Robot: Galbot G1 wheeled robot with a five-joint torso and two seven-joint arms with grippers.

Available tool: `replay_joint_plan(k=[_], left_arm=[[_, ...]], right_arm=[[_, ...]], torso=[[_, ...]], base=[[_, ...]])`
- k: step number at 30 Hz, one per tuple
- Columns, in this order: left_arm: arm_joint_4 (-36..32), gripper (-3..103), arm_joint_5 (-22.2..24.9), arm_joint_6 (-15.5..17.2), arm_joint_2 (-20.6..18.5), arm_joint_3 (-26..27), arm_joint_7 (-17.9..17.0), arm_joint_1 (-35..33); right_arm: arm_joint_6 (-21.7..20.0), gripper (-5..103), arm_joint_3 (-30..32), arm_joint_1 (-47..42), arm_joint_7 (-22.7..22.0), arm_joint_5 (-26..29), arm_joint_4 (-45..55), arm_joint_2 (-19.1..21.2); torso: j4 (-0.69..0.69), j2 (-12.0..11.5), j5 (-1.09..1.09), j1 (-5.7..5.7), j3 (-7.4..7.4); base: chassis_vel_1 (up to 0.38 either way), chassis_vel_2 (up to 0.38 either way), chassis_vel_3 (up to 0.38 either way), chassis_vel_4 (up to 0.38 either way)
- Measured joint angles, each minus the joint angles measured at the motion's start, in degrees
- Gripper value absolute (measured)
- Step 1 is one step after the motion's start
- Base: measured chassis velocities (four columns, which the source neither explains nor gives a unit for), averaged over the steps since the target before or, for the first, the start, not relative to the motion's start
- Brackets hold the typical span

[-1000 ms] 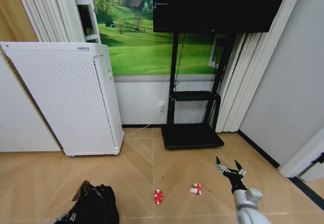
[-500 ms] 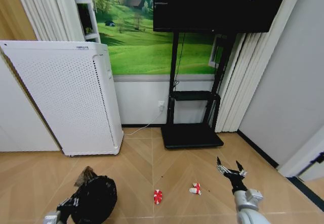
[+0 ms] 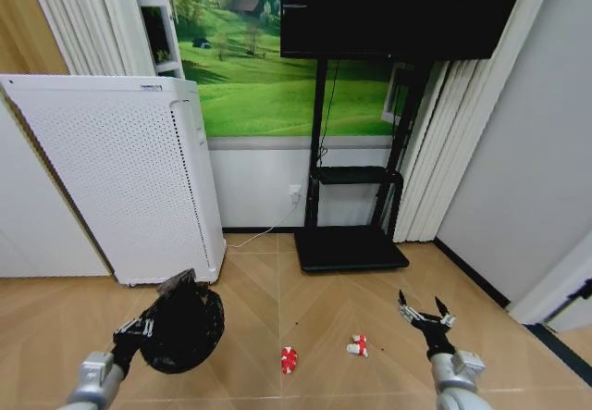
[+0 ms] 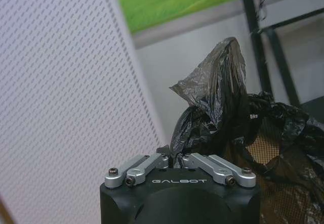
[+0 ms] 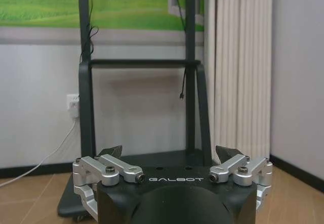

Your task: Pick up the trash bin and place the garbage on the floor into it.

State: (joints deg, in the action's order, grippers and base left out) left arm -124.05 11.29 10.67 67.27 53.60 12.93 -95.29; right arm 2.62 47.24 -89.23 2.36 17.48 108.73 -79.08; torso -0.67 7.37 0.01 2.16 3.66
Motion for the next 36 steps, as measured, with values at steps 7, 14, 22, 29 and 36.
replay_joint_plan(k=[7,14,22,29,36], left_arm=[[-3.10,6,-0.22,-1.35,-1.51,0.44,3.69,1.25],[-2.29,6,-1.31,-2.94,-1.72,1.62,5.04,1.10],[-2.17,6,-1.82,-2.39,-0.85,2.53,4.73,1.11],[-2.35,6,-1.89,-2.24,-0.51,2.26,4.68,0.99],[-2.29,6,-2.00,-2.14,-0.42,1.82,4.66,1.14]], right_arm=[[-1.15,100,-1.63,-0.93,0.25,-0.23,-0.54,2.43],[-1.90,100,-1.34,-1.18,3.37,-2.35,-0.35,3.24],[-1.71,100,-1.54,-0.39,4.36,-2.70,-0.31,3.50],[-1.52,100,-1.66,-0.17,4.19,-2.68,-0.48,3.56],[-1.38,100,-1.76,0.03,3.97,-2.69,-0.74,3.49]], torso=[[0.01,0.00,0.00,0.00,0.00],[0.00,0.00,-0.01,-0.01,0.00],[0.00,0.00,0.00,-0.01,0.00],[0.01,0.01,-0.03,-0.01,0.00],[0.01,0.00,-0.02,-0.01,0.00]], base=[[0.000,0.000,0.000,0.000],[0.000,0.000,0.000,0.000],[0.023,0.017,-0.019,-0.031],[0.158,0.152,-0.147,-0.166],[0.228,0.227,-0.227,-0.231]])
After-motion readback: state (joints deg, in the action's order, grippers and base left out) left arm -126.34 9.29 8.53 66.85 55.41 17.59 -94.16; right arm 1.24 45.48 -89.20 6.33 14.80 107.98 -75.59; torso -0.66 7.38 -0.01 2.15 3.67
